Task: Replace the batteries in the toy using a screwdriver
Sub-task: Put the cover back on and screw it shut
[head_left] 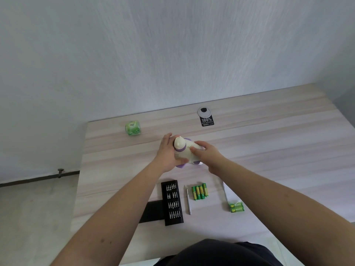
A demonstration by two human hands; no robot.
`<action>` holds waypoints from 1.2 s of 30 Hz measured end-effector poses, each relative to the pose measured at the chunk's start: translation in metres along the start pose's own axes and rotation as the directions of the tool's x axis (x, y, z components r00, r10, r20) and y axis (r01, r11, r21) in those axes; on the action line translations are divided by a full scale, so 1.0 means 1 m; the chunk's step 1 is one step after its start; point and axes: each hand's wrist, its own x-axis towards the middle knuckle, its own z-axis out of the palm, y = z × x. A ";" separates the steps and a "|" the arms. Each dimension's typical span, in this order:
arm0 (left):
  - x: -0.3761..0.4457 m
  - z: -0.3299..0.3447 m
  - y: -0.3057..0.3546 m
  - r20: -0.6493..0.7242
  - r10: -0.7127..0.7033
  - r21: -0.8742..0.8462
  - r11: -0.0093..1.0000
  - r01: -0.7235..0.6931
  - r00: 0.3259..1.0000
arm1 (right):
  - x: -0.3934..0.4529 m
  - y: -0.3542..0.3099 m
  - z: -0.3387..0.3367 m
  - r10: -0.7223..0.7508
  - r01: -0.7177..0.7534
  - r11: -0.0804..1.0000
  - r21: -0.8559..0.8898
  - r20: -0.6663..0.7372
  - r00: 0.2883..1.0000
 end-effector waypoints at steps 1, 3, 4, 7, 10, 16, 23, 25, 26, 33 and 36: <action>0.000 0.000 0.000 -0.004 0.004 0.006 1.000 -0.004 1.000 | 0.001 0.001 0.001 0.000 0.000 1.000 0.005 -0.010 1.000; 0.001 0.001 -0.001 -0.010 0.006 0.009 1.000 -0.006 1.000 | 0.002 0.003 0.003 -0.001 0.001 1.000 0.005 -0.029 1.000; 0.001 0.001 -0.001 -0.011 0.006 0.007 1.000 -0.006 1.000 | 0.003 0.005 0.003 0.002 -0.002 1.000 0.000 -0.038 0.999; 0.000 0.001 0.000 -0.007 0.007 0.003 1.000 -0.007 1.000 | 0.003 0.004 0.000 0.003 -0.004 1.000 -0.021 -0.034 0.999; 0.000 0.000 -0.001 0.002 0.026 0.002 1.000 -0.026 1.000 | 0.006 0.002 -0.007 0.000 0.001 0.995 -0.101 0.011 1.000; -0.001 -0.001 -0.001 0.017 0.023 0.003 1.000 -0.023 1.000 | 0.010 -0.001 -0.005 -0.011 0.012 0.980 -0.197 0.003 1.000; -0.001 0.000 -0.004 0.005 0.034 -0.015 0.999 -0.033 0.999 | 0.012 -0.001 -0.001 0.001 -0.007 0.985 -0.171 -0.031 1.000; 0.000 0.001 -0.006 0.000 0.045 -0.020 0.999 -0.045 0.999 | 0.016 0.002 -0.002 0.034 -0.039 0.989 -0.140 -0.033 0.999; 0.000 0.002 -0.007 -0.003 0.048 -0.025 0.999 -0.048 0.999 | 0.018 0.002 -0.002 0.042 -0.046 0.991 -0.127 -0.036 0.998; 0.002 0.004 -0.010 -0.019 0.061 -0.025 0.998 -0.061 0.998 | 0.024 0.000 0.000 0.087 -0.090 0.993 -0.073 -0.042 0.995; 0.003 0.005 -0.012 -0.019 0.071 -0.015 0.997 -0.071 0.997 | 0.025 -0.002 -0.001 0.079 -0.083 0.991 -0.102 -0.049 0.996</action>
